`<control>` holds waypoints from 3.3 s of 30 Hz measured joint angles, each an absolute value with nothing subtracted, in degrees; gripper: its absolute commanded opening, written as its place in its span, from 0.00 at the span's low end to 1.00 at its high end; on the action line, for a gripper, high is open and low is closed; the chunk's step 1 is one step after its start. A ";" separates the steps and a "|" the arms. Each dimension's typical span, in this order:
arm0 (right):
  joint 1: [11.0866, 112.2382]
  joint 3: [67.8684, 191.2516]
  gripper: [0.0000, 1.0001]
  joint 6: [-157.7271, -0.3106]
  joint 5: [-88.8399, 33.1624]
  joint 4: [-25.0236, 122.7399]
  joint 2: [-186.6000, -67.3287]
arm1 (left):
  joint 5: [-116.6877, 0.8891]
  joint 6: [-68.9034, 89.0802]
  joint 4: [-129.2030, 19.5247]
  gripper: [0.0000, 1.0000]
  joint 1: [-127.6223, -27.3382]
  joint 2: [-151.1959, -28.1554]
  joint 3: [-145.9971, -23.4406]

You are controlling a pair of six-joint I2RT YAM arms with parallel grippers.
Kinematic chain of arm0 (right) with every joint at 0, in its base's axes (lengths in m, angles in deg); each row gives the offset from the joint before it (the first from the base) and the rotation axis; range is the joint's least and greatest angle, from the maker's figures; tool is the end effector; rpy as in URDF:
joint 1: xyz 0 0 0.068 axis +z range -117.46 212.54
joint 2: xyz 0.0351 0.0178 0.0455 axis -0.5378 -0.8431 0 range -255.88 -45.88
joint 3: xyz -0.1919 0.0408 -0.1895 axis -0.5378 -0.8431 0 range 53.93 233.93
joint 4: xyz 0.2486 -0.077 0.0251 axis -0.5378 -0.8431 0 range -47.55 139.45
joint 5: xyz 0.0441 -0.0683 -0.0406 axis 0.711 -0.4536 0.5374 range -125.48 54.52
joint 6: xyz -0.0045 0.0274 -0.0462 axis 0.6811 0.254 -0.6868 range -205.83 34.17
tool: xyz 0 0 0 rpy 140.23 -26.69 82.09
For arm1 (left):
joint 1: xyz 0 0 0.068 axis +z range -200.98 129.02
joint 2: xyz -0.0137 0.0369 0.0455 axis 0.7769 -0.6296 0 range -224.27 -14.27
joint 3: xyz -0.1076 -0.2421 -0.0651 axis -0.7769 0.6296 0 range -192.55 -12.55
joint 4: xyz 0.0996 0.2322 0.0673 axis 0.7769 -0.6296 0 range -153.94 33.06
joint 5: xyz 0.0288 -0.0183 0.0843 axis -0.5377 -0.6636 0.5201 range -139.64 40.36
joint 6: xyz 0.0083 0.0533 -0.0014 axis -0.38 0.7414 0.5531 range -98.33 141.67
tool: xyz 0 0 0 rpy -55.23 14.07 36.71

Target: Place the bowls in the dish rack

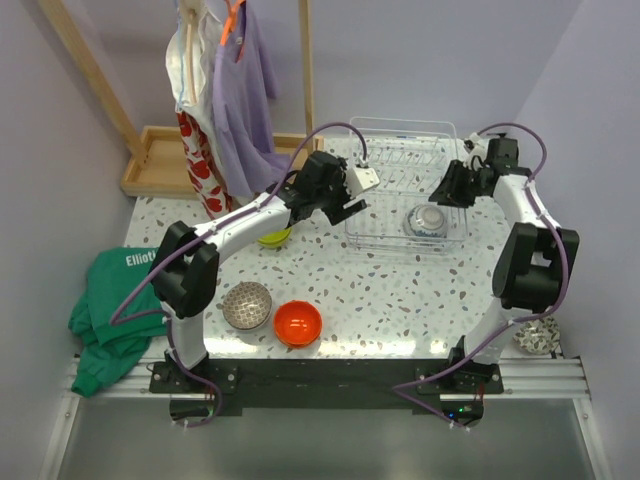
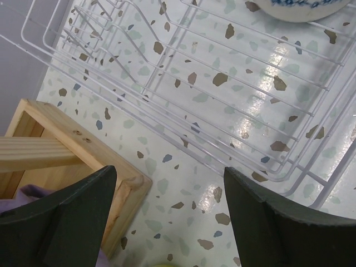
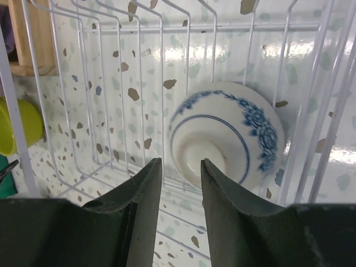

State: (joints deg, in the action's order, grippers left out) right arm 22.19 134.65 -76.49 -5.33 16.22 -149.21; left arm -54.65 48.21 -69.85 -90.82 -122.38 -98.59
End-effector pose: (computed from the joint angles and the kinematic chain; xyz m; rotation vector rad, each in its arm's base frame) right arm 0.3859 -0.0522 0.2449 0.2207 2.4661 0.6581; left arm 0.3369 -0.2852 0.2651 1.2391 1.8030 -0.2269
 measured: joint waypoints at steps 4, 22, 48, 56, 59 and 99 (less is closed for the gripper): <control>22.43 134.83 0.36 -79.24 -6.01 15.98 -147.94 | -53.82 48.24 -69.81 0.84 -90.82 -122.25 -98.24; 28.96 132.03 0.40 -96.58 -9.26 11.08 -143.09 | -50.15 52.87 -71.60 0.88 -90.82 -111.02 -91.53; 33.49 120.95 0.59 -103.66 -30.07 1.77 -117.54 | -52.12 59.43 -84.21 0.88 -84.80 -94.30 -74.90; 22.93 114.83 0.58 -105.58 -40.50 -9.46 -115.29 | -51.68 58.77 -81.41 0.88 -84.80 -96.20 -74.90; 22.12 110.35 0.58 -106.91 -41.41 -11.47 -113.61 | -51.51 58.29 -80.95 0.88 -84.80 -97.27 -74.81; -0.11 97.67 0.25 -120.68 -45.00 -4.24 -122.13 | -50.85 55.32 -80.14 0.88 -85.13 -101.16 -77.48</control>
